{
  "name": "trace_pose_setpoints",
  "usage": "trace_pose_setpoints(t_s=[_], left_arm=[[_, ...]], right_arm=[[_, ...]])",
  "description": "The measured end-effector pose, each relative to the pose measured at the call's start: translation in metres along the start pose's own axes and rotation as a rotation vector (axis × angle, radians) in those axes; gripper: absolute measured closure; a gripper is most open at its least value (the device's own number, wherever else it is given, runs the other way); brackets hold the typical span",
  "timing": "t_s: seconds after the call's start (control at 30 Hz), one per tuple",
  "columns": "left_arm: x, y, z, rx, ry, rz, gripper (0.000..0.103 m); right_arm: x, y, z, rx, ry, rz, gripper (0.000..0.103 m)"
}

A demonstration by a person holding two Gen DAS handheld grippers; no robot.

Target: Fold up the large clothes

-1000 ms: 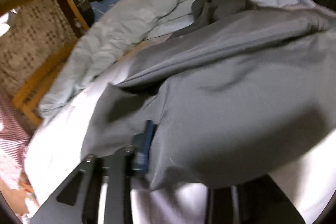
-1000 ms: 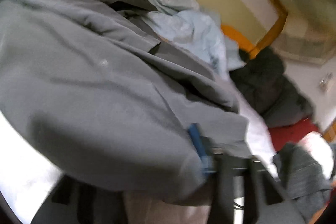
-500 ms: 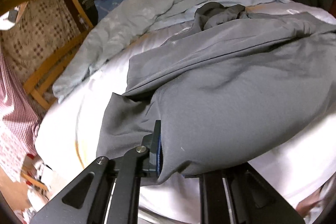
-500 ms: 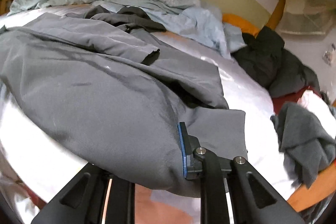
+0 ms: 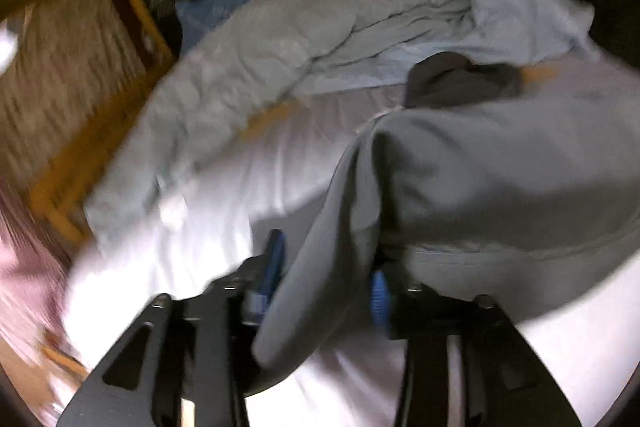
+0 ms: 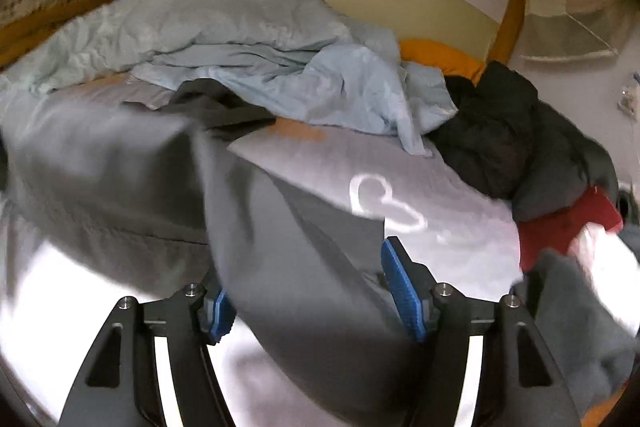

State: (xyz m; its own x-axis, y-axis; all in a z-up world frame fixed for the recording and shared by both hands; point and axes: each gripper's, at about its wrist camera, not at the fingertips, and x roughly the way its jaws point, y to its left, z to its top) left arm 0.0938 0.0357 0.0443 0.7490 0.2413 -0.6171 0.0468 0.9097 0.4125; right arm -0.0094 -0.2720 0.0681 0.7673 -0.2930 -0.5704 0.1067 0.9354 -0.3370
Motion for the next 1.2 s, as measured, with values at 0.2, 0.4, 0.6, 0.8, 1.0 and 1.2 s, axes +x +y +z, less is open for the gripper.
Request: trace_pose_setpoints(t_s=[0.2,0.4,0.6,0.8,1.0,1.2], left_arm=[[0.073,-0.021,0.008,0.069,0.015,0.041,0.037],[0.001,0.024,-0.007,-0.108,-0.188,-0.111,0.032],[-0.069,0.052,-0.033,-0.209,-0.397,-0.054,0.017],[-0.041,0.034,-0.04,-0.244,-0.37,-0.075,0.014],[-0.019,-0.004,-0.048,-0.15,-0.333,-0.002,0.007],[-0.01,-0.031,-0.047,-0.067,-0.319,0.167,0.002]], right_arm=[[0.076,0.013,0.02,-0.064,0.035,-0.084,0.024],[0.081,-0.06,-0.002,0.218,-0.049,-0.076,0.023],[0.048,-0.119,-0.026,0.423,-0.144,-0.003,0.019],[0.031,-0.101,-0.024,0.387,-0.205,0.149,0.019],[0.023,-0.018,-0.025,0.139,-0.215,0.207,0.027],[0.087,0.005,-0.039,0.057,-0.028,0.189,0.056]])
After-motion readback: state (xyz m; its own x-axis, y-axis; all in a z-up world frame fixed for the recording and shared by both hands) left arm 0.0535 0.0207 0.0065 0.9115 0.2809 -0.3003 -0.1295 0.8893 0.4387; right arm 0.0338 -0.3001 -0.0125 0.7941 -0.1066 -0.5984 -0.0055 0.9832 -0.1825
